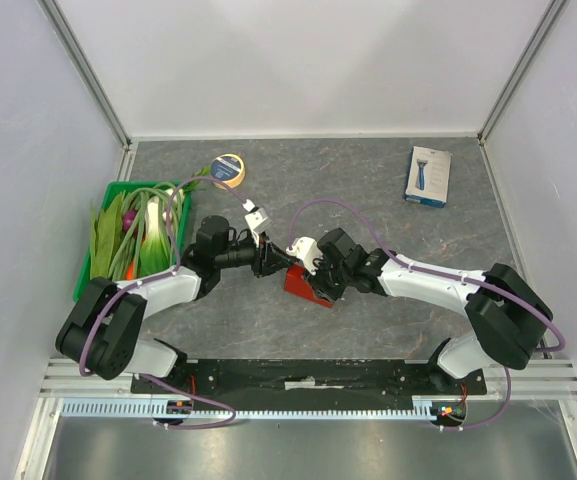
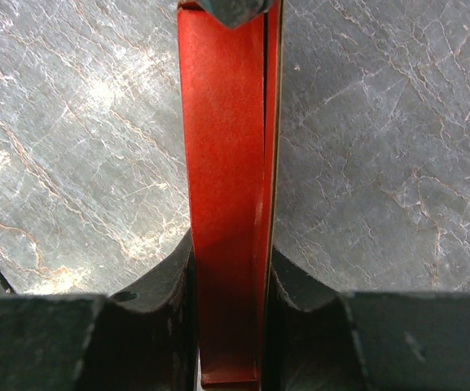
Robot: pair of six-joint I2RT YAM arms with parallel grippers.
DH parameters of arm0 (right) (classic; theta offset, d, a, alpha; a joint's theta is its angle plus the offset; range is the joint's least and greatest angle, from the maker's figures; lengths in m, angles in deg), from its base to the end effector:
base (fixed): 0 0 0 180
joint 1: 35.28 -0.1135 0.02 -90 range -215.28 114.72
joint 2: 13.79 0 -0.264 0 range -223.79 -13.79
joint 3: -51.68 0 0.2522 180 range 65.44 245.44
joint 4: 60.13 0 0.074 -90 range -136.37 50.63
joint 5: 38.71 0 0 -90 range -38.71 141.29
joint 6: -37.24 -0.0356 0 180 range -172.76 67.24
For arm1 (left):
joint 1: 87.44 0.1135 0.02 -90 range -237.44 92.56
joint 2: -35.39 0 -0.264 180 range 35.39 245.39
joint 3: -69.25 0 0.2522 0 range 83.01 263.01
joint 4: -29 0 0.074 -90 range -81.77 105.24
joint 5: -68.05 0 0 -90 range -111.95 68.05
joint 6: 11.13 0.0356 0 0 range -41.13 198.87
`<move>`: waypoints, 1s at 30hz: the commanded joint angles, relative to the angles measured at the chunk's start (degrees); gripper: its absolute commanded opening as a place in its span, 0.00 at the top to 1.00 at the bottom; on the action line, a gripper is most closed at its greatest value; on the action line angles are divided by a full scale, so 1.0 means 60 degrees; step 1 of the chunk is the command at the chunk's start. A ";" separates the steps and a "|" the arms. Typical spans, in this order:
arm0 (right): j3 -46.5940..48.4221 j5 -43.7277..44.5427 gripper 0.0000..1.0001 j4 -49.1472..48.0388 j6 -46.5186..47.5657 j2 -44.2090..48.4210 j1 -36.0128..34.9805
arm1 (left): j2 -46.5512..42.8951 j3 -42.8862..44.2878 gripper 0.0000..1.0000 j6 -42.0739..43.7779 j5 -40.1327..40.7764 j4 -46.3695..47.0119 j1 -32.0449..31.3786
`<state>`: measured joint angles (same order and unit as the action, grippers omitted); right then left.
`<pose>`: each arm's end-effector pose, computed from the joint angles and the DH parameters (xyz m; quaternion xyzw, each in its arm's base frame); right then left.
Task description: Fold the paper box
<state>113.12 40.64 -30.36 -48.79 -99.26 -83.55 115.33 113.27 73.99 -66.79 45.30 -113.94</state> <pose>0.1907 0.2237 0.1860 -0.4425 0.8371 0.1983 0.2532 0.2319 -0.1437 0.1922 0.3576 0.7008 -0.4441 0.4286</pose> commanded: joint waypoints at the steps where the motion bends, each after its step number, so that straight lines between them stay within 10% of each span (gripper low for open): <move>1: 0.0227 -0.0128 0.75 -0.0046 0.0086 -0.0095 -0.0055 | -0.0184 -0.0019 0.65 0.0536 0.0368 -0.0206 -0.0080; 13: 0.0212 -0.0202 0.75 -0.0090 0.0115 -0.0125 -0.0055 | -0.0169 -0.0048 0.60 0.0609 0.0633 -0.0367 -0.0139; 30: 0.0227 0.0208 0.79 -0.0134 -0.0148 -0.0096 -0.0055 | -0.0783 0.0011 0.98 -0.0386 0.3995 -0.0982 -0.1515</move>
<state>113.12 41.12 -30.12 -49.62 -99.31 -83.44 113.21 112.95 74.62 -52.93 41.15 -119.56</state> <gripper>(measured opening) 0.326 0.030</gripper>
